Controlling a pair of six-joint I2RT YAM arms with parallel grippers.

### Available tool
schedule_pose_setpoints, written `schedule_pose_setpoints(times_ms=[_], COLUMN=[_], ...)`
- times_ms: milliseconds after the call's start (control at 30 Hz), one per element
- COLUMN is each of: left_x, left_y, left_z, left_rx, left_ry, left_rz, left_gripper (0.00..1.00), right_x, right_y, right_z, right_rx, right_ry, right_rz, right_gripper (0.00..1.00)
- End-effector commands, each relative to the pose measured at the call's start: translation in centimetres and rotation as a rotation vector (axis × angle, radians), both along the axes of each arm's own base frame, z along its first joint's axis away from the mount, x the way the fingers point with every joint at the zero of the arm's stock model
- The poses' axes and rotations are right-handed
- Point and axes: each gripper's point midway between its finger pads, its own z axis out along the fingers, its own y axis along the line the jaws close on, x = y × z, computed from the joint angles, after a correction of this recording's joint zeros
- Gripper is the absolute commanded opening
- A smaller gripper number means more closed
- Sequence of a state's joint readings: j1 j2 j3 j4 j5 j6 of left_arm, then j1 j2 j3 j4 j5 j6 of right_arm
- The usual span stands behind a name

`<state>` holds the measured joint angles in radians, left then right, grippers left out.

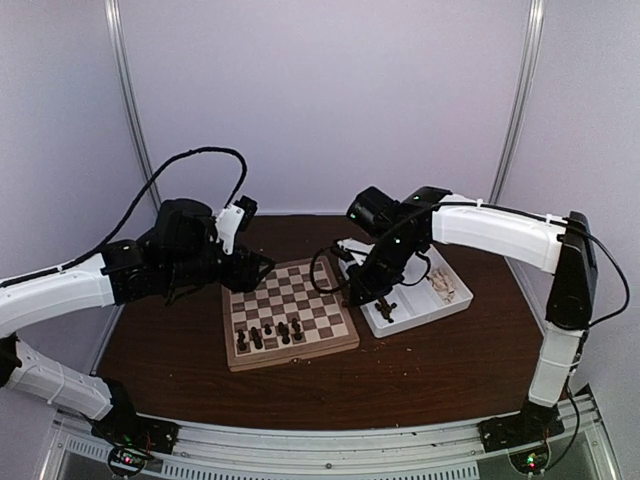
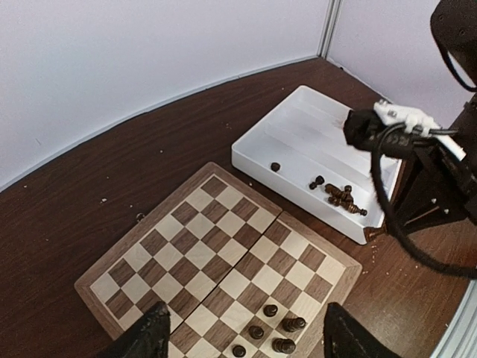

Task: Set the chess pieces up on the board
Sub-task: Place the chess piece on the chessboard.

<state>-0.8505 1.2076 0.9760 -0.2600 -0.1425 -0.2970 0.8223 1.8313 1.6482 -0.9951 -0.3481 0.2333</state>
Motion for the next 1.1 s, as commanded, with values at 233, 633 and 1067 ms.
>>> schedule_pose_setpoints(times_ms=[233,633,1067], left_x=[0.0,-0.2,0.1], left_y=[2.1,2.5,2.6], left_z=[0.8,0.0,-0.4], left_rx=[0.047,0.075,0.092], left_ry=[-0.087,-0.099,-0.114], left_rz=[0.034,0.03,0.033], left_gripper=[0.71,0.71,0.71], right_x=[-0.9,-0.1,0.4], right_y=[0.3,1.1,1.6], right_z=[-5.1,-7.9,-8.4], right_rx=[-0.201,-0.27,-0.28], right_ry=[0.156,0.203,0.208], right_rz=[0.033,0.043,0.034], right_gripper=[0.0,0.0,0.14])
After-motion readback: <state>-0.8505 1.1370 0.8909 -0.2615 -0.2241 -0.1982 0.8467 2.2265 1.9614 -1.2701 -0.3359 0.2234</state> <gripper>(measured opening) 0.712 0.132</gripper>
